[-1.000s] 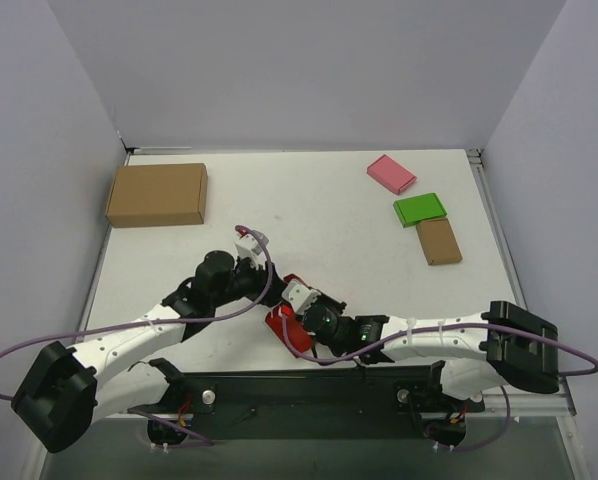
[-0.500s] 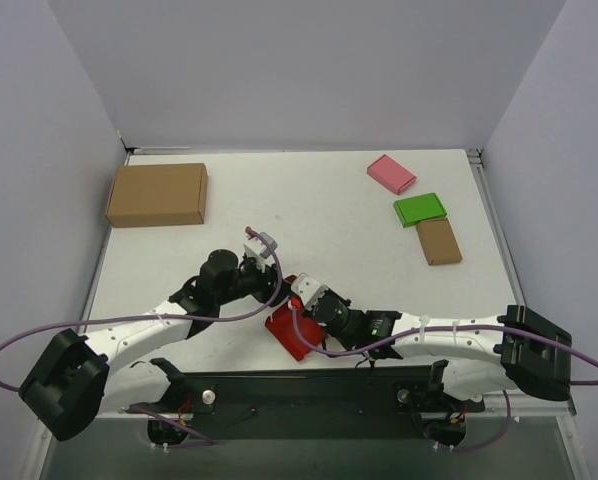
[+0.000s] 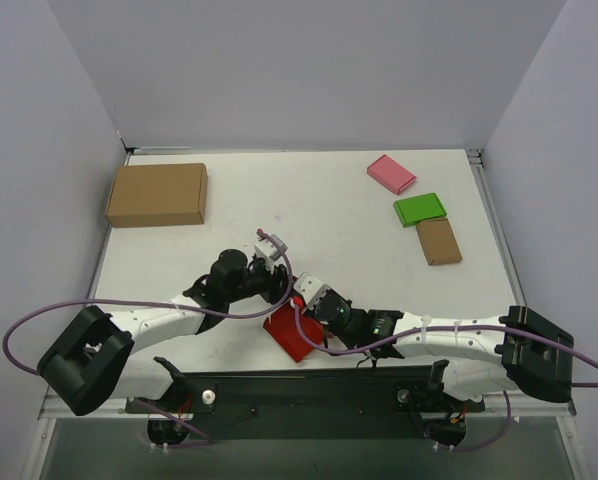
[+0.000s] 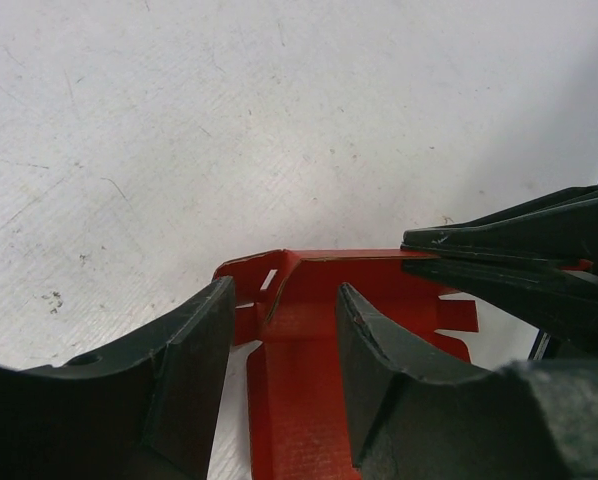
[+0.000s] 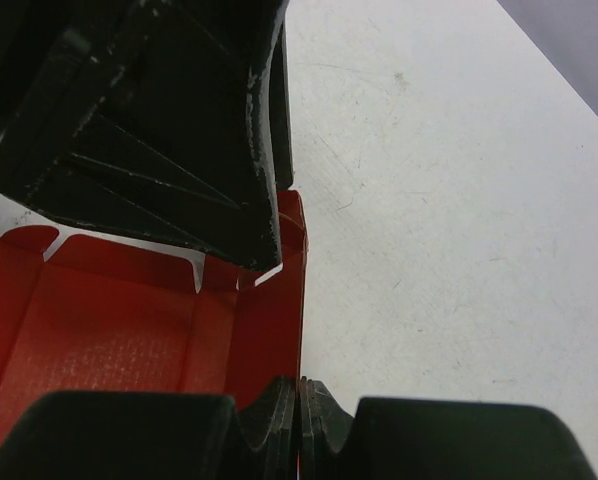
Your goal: Fold the paper box
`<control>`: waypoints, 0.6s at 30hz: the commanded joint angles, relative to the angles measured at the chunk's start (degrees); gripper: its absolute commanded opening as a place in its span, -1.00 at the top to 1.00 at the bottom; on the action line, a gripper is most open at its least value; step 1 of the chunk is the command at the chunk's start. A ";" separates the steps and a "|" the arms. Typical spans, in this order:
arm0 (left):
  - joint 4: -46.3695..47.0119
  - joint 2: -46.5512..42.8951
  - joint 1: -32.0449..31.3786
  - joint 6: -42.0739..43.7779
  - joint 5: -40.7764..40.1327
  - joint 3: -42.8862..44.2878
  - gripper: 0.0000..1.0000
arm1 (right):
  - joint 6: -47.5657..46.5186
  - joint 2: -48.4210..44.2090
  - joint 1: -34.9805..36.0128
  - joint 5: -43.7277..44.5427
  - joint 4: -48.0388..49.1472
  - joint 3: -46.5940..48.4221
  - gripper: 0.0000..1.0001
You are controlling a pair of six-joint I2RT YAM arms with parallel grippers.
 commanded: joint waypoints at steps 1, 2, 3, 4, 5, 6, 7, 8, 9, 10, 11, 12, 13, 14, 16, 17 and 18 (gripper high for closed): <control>4.90 1.67 -0.81 1.48 1.90 1.69 -0.06 | 1.05 -1.58 -0.62 -0.64 0.84 -0.37 1.00; 4.98 1.94 -0.90 1.48 1.90 1.87 -0.05 | 1.05 -1.67 -0.62 -0.73 0.84 -0.46 1.00; 5.33 2.20 -0.90 1.57 1.99 1.87 -0.02 | 1.05 -1.58 -0.70 -0.82 0.84 -0.37 1.00; 5.68 2.38 -0.99 1.57 1.90 1.70 -0.01 | 1.14 -1.58 -0.79 -0.99 0.84 -0.46 1.00; 5.95 2.55 -1.08 1.66 1.82 1.61 -0.01 | 1.23 -1.67 -0.88 -1.00 0.84 -0.46 1.00; 6.21 2.99 -1.08 1.74 1.73 1.61 0.00 | 1.23 -1.58 -0.88 -1.00 0.84 -0.46 1.00; 6.30 3.26 -1.08 1.75 1.73 1.69 0.00 | 1.23 -1.58 -0.88 -1.00 0.84 -0.46 1.00; 6.48 3.52 -1.08 1.83 1.73 1.70 0.01 | 1.32 -1.58 -1.05 -1.17 0.84 -0.46 1.00; 6.74 4.13 -1.08 1.83 1.64 1.78 0.01 | 1.32 -1.67 -1.14 -1.26 0.92 -0.46 1.00; 7.00 4.31 -1.08 1.83 1.55 1.70 0.09 | 1.32 -1.67 -1.23 -1.26 0.93 -0.55 1.00; 7.35 4.40 -1.08 1.83 1.47 1.61 0.16 | 1.32 -1.67 -1.14 -1.35 0.93 -0.46 1.00; 8.40 4.58 -1.08 1.66 1.46 1.17 0.21 | 1.40 -1.76 -1.32 -1.44 0.93 -0.46 1.00; 8.93 4.58 -1.08 1.66 1.29 0.99 0.35 | 1.41 -1.76 -1.32 -1.44 0.93 -0.55 1.00; 9.29 4.67 -1.08 1.66 1.29 0.90 0.42 | 1.49 -1.67 -1.32 -1.44 0.93 -0.63 1.00; 9.99 5.10 -1.17 2.01 1.37 0.82 0.57 | 1.58 -1.76 -1.41 -1.35 0.93 -0.55 1.00; 10.08 5.28 -1.17 2.36 1.46 0.99 0.71 | 1.58 -1.93 -1.41 -1.17 0.84 -0.55 1.00; 10.34 5.37 -1.17 2.80 1.55 0.99 0.78 | 1.58 -2.11 -1.41 -1.09 0.66 -0.37 1.00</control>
